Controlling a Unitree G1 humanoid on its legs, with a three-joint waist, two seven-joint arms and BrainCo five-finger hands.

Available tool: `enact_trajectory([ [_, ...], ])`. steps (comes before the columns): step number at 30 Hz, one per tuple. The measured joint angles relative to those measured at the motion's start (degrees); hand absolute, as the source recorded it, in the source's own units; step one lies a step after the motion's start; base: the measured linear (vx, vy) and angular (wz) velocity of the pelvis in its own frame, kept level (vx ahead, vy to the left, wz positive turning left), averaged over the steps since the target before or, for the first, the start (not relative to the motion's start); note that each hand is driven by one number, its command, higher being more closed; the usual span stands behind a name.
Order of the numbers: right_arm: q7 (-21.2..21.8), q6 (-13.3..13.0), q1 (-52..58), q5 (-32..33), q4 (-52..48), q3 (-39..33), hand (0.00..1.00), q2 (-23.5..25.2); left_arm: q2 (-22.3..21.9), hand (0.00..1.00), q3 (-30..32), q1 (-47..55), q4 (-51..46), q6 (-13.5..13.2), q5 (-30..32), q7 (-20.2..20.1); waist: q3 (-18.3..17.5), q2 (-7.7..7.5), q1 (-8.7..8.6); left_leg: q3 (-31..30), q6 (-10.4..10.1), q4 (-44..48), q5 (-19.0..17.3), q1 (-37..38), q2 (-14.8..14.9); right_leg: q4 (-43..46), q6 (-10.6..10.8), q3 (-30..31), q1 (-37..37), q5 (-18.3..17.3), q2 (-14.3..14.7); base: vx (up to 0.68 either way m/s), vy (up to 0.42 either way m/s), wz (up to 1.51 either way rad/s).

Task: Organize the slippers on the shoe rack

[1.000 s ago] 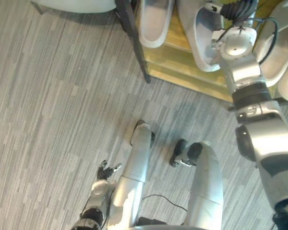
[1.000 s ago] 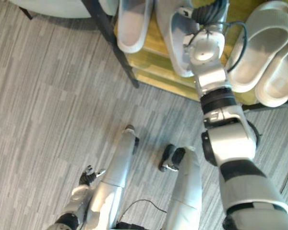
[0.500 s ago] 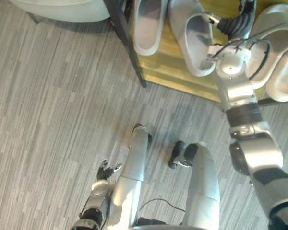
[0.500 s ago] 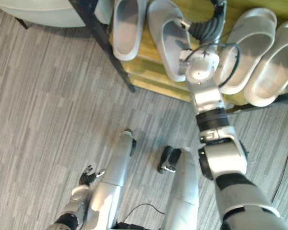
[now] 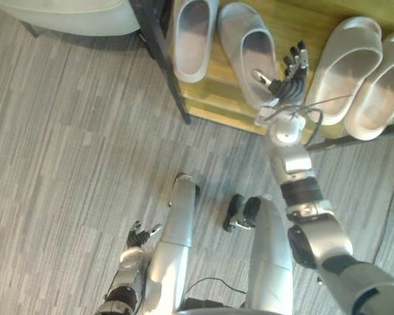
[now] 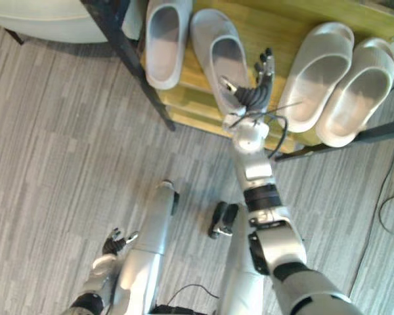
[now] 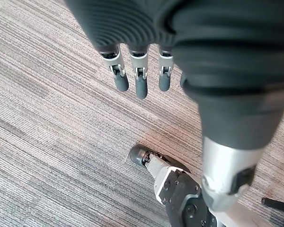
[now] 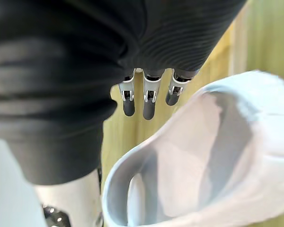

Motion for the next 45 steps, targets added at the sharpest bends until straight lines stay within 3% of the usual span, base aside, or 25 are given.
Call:
enact_trajectory([
  [4, 0.11, -0.02, 0.82, 1.27, 0.04, -0.24, 0.00, 1.54, -0.20, 0.00, 1.26, 0.01, 0.12, 0.06, 0.00, 0.04, 0.08, -0.14, -0.18, 0.06, 0.08, 0.03, -0.08, 0.00, -0.03, -0.07, 0.03, 0.03, 0.04, -0.01, -0.02, 0.01, 0.043, 0.00],
  [22, 2.50, -4.99, 0.47, 13.63, 0.02, 0.69, 0.00, 6.50, -0.61, 0.00, 3.98, -0.04, 0.21, 0.61, 0.53, 0.08, 0.32, -0.58, -0.31, -0.02, 0.05, -0.28, -0.10, 0.05, 0.01, -0.35, 0.08, -0.12, 0.12, -0.05, 0.00, 0.00, 0.012, 0.00],
  [31, 2.84, -5.16, -2.74, 21.72, 0.29, 2.16, 0.00, 8.62, -0.80, 0.00, 3.98, -0.27, 0.13, 0.70, 0.51, 0.20, 0.32, -0.58, 0.54, -0.14, 0.04, -0.80, -0.10, -0.02, -0.01, -0.92, 0.08, -0.35, 0.16, -0.05, 0.00, 0.00, 0.003, 0.00],
  [45, 2.33, -4.89, -10.59, 23.73, 9.99, 1.90, 0.00, 6.54, -0.97, 0.00, 4.02, -0.62, 0.49, -0.09, 0.51, 0.26, 0.23, -0.31, 1.25, -1.00, -0.45, -1.28, 0.17, 0.03, -0.13, -0.70, -0.37, -1.30, 0.24, -0.27, -0.05, 0.00, 0.000, 0.01],
])
